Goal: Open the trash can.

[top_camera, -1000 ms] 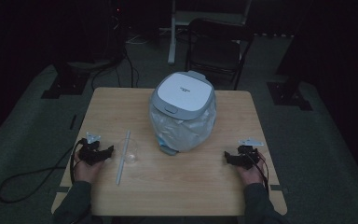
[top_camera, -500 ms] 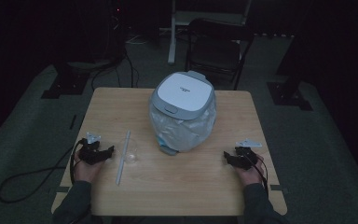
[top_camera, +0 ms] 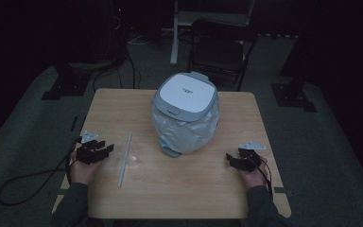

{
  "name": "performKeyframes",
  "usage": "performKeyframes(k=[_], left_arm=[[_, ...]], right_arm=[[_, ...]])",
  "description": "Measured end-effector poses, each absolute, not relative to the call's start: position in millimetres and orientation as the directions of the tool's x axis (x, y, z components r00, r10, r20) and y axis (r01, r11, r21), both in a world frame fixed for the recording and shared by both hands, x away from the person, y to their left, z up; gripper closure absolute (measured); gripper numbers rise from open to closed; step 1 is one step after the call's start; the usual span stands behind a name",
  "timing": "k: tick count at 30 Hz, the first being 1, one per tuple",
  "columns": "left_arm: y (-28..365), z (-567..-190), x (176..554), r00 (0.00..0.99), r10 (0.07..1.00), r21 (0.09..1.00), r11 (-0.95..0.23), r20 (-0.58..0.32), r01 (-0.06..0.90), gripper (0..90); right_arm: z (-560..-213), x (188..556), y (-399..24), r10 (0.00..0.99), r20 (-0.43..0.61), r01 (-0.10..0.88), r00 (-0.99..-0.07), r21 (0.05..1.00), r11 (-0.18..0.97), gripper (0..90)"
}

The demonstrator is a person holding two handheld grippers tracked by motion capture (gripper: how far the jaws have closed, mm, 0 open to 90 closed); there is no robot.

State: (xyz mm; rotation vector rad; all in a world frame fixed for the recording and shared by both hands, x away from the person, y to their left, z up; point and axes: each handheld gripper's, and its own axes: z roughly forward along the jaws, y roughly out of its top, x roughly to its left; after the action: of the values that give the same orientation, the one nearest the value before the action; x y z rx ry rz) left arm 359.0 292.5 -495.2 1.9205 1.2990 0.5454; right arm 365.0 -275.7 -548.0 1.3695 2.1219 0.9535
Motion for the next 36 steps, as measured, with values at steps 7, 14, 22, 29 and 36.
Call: performKeyframes(k=[7,14,22,29,36], left_arm=[[279.2,-455.5,359.4,0.472,0.880,0.804,-0.242,-0.053,0.542,54.4],[264.7,-431.2,361.2,0.543,0.837,0.820,-0.269,-0.060,0.505,54.7],[246.5,-411.0,360.8,0.607,0.793,0.829,-0.313,-0.041,0.465,59.5],[228.1,-394.5,360.8,0.673,0.739,0.842,-0.339,-0.037,0.419,68.3],[211.9,-380.0,360.1,0.707,0.707,0.852,-0.361,-0.015,0.380,75.2]], right_arm=[[-548.1,366.1,-280.0,0.910,0.006,0.611,-0.415,0.743,0.274,30.7],[-548.3,367.6,-282.1,0.910,0.005,0.614,-0.415,0.740,0.276,27.2],[-548.3,367.7,-282.1,0.910,0.005,0.614,-0.415,0.740,0.275,27.1],[-548.3,367.7,-282.1,0.910,0.005,0.614,-0.415,0.740,0.276,27.1],[-548.2,367.6,-281.9,0.911,0.008,0.615,-0.413,0.740,0.272,27.1]])
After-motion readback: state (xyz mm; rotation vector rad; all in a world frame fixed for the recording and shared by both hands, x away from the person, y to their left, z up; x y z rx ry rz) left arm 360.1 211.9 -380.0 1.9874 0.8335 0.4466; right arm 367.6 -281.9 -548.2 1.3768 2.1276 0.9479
